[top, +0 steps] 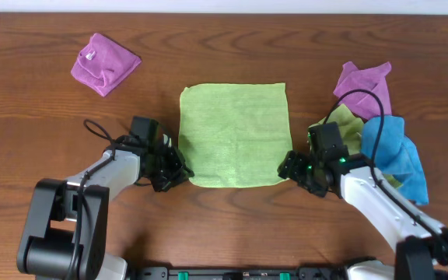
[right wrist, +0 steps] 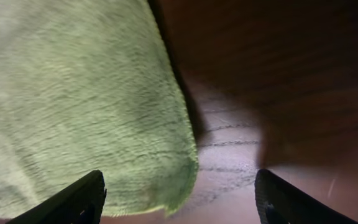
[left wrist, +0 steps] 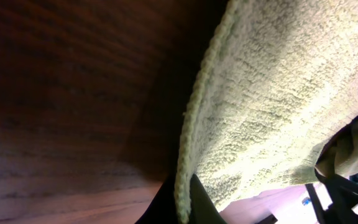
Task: Fold the cloth
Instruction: 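Lower both grippers to the cloth's near corners and grasp them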
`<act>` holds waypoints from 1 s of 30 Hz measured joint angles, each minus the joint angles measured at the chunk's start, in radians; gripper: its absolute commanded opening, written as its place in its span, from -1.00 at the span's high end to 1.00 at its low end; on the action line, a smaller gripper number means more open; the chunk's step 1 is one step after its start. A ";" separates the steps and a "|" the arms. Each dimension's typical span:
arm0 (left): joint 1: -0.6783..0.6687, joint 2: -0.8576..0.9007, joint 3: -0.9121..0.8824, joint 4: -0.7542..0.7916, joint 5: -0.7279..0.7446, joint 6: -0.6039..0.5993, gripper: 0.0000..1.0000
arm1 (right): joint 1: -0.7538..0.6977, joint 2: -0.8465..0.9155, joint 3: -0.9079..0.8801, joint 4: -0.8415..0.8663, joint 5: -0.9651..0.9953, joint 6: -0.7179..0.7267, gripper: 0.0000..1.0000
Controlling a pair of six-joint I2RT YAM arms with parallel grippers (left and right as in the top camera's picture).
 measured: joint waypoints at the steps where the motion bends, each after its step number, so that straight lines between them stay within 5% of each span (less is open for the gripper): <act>1: 0.000 0.000 0.000 0.000 0.001 0.000 0.88 | 0.000 0.018 0.000 0.007 0.000 0.012 -0.44; 9: 0.000 0.000 0.000 0.000 0.008 0.000 0.88 | 0.000 0.056 0.002 0.091 -0.028 0.059 -0.05; 17: 0.000 0.000 0.000 -0.001 0.009 0.001 0.88 | 0.000 0.075 0.000 0.097 -0.034 0.068 0.97; 30: 0.017 -0.039 0.000 -0.209 0.003 0.163 0.88 | 0.000 0.011 -0.001 -0.007 -0.045 -0.020 0.97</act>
